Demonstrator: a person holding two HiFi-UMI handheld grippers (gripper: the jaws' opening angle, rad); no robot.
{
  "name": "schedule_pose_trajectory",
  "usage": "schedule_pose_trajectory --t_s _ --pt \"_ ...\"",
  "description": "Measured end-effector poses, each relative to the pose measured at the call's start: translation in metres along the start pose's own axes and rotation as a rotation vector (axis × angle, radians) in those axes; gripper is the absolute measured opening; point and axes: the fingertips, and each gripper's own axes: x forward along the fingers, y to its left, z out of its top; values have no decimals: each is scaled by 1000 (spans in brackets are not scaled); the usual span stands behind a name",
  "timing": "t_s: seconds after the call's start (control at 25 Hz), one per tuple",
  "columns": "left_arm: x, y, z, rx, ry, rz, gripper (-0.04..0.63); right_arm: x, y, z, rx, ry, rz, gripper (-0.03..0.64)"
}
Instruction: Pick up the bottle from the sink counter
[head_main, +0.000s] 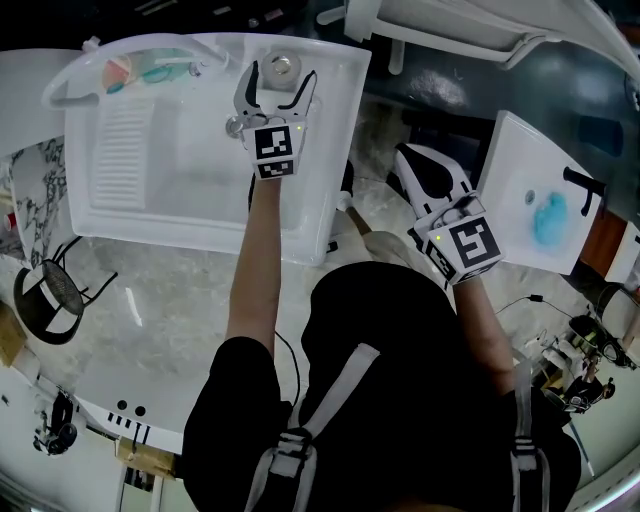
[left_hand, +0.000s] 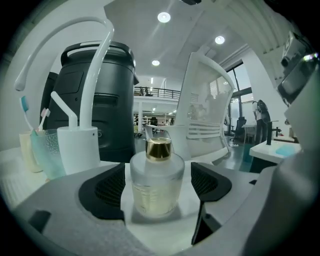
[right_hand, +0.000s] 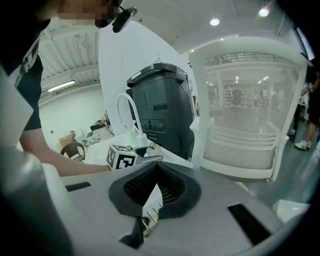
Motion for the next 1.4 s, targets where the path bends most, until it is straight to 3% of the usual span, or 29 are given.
schedule_pose_trajectory --t_s 0.76,1.0,1.4 --pt "31 11 0 75 -17 104 387 5 -8 -2 14 14 -7 3" --pt "35 14 -2 81 9 148 387 2 -8 -4 26 9 -18 3" --pt "39 14 -9 101 70 151 385 1 -6 -8 24 19 -15 3"
